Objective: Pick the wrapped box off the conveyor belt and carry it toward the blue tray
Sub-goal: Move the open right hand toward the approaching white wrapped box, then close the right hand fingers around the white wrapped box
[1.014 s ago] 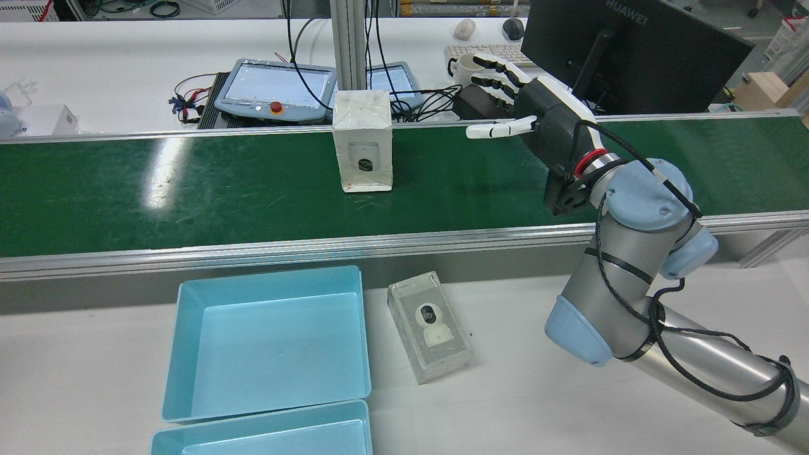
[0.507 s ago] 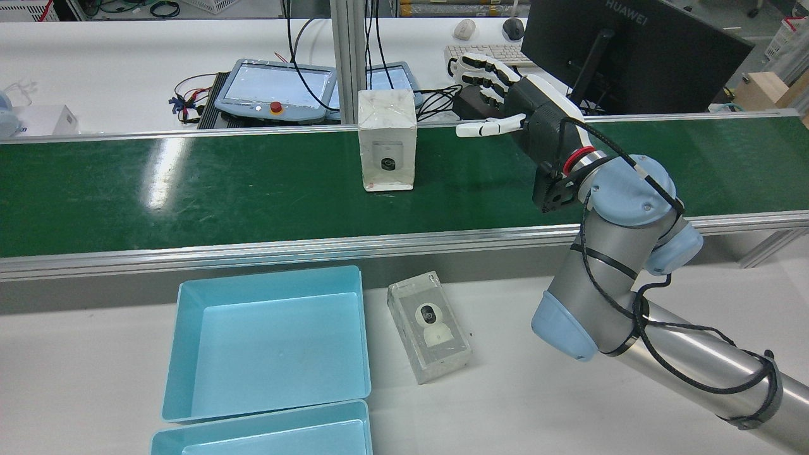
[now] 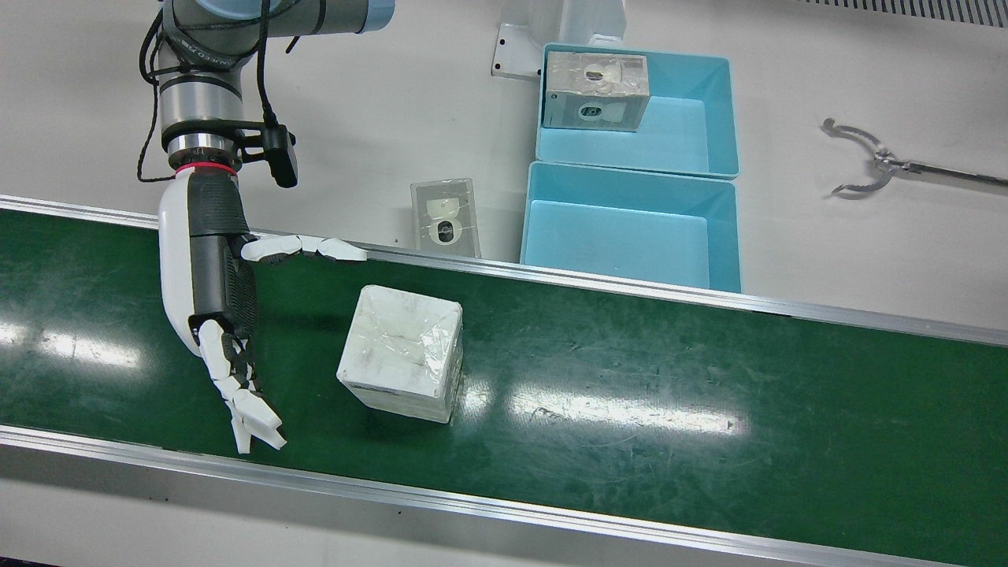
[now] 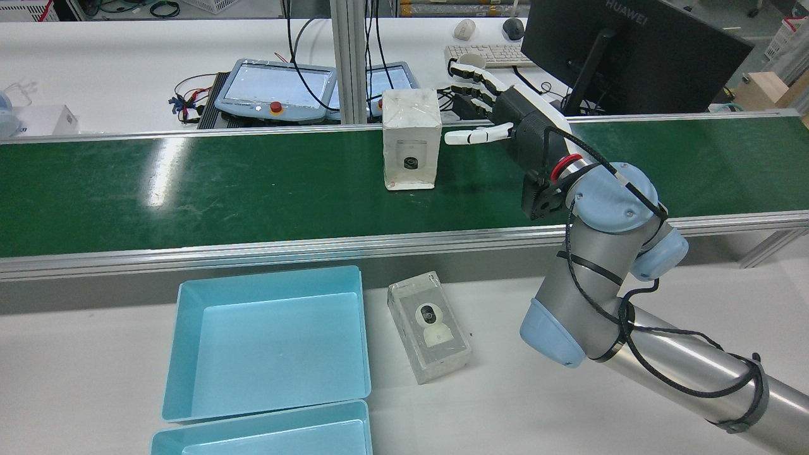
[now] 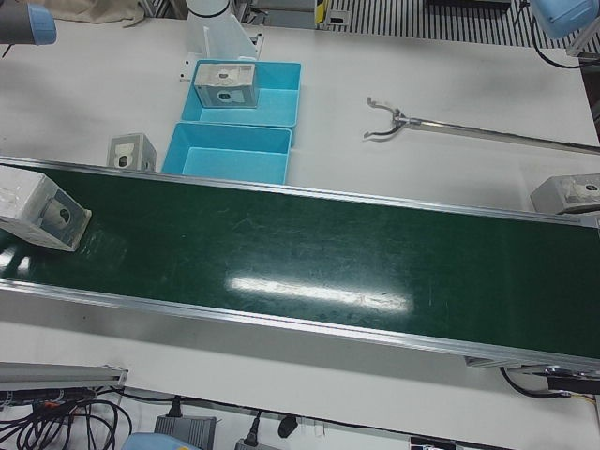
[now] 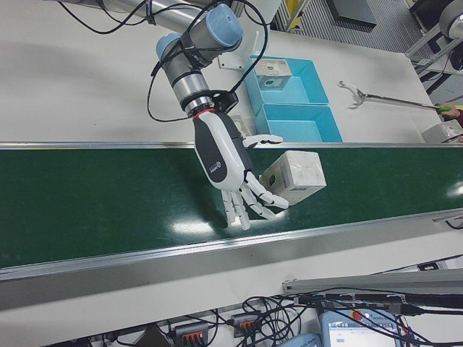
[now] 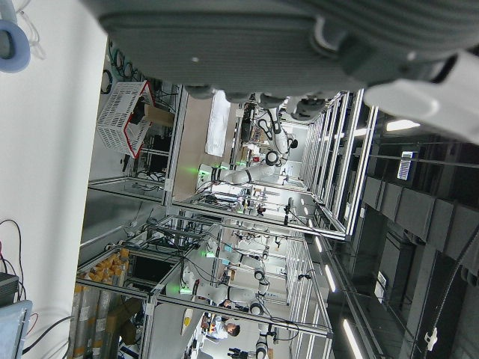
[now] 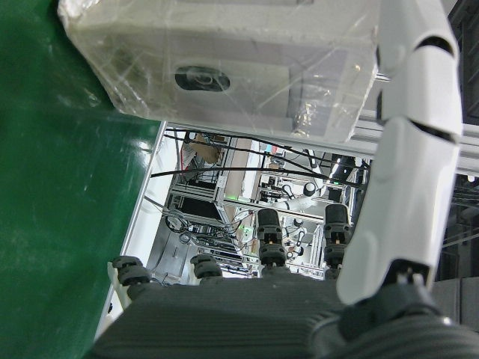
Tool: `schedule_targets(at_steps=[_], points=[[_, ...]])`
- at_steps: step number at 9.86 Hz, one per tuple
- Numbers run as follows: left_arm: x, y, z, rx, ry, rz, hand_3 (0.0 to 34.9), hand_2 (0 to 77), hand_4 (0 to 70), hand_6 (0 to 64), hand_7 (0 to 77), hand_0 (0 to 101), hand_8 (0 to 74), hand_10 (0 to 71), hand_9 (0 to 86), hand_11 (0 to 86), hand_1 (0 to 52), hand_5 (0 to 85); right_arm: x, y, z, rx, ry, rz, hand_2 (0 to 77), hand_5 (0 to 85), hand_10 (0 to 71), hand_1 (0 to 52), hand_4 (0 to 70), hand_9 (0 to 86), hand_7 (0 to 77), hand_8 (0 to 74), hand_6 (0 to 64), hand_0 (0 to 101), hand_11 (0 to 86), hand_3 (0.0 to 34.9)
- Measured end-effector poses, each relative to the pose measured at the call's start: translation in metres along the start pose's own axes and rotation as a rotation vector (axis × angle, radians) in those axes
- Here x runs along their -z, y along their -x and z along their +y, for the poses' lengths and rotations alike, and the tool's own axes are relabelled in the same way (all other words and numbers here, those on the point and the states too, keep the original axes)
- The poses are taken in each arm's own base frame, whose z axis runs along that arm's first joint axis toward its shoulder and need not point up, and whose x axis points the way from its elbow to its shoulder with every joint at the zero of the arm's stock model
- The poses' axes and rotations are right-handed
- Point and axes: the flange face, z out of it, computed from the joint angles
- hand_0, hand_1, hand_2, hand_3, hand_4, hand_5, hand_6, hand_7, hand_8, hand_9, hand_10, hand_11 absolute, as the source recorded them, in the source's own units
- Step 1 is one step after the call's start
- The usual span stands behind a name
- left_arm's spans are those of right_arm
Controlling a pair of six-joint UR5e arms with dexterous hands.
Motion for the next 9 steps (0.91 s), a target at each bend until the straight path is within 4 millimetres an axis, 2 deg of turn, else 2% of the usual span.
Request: schedule_targets(at_steps=[4,5,6,7,8,9], points=[[0.000,0.000,0.000,0.000,0.000,0.000,0.0,1.1,0.0,0.0,0.5,0,0.5,0.5,0.5,0.0,0.0,0.5,-0.004,-0.010,-0.005,-0.002,0.001,0.009,16.4,19.1,4.4,10.9,6.5,5.4,18.0,0.0,0.0,43,6.0,29.9],[0.000,0.000,0.000,0.000,0.000,0.000,0.0,0.5,0.0,0.0,0.5,0,0.5,0.0,0.0,0.0,0.0,0.5,-0.005,-0.012,-0.007,-0.003,0.004,0.009,14.7,19.1,2.7,10.4,9.3,5.4,18.5,0.0,0.0,43,6.0,29.8],[0.000,0.000,0.000,0.000,0.000,0.000,0.0,0.5,0.0,0.0,0.5,0,0.5,0.0,0.0,0.0,0.0,0.5,-0.007,-0.013,-0.008,-0.004,0.006,0.008,14.7,19.1,2.7,10.4,9.3,5.4,18.5,0.0,0.0,43,3.3,30.5],[0.000,0.000,0.000,0.000,0.000,0.000,0.0,1.1,0.0,0.0,0.5,0,0.5,0.5,0.0,0.0,0.0,0.5,-0.007,-0.013,-0.009,-0.004,0.006,0.008,14.7,19.1,4.9,10.4,8.7,5.4,18.5,0.0,0.0,43,7.6,29.3],[0.000,0.000,0.000,0.000,0.000,0.000,0.0,0.5,0.0,0.0,0.5,0,0.0,0.5,0.5,0.0,0.0,0.5,-0.007,-0.013,-0.009,-0.005,0.008,0.008,14.7,19.1,4.9,10.4,8.7,5.4,18.5,0.0,0.0,43,7.6,29.3],[0.000,0.000,0.000,0.000,0.000,0.000,0.0,0.5,0.0,0.0,0.5,0,0.0,0.5,0.5,0.0,0.0,0.5,-0.008,-0.014,-0.009,-0.006,0.011,0.008,18.5,24.0,5.4,9.8,18.5,3.3,20.2,0.0,0.0,42,8.7,29.4]])
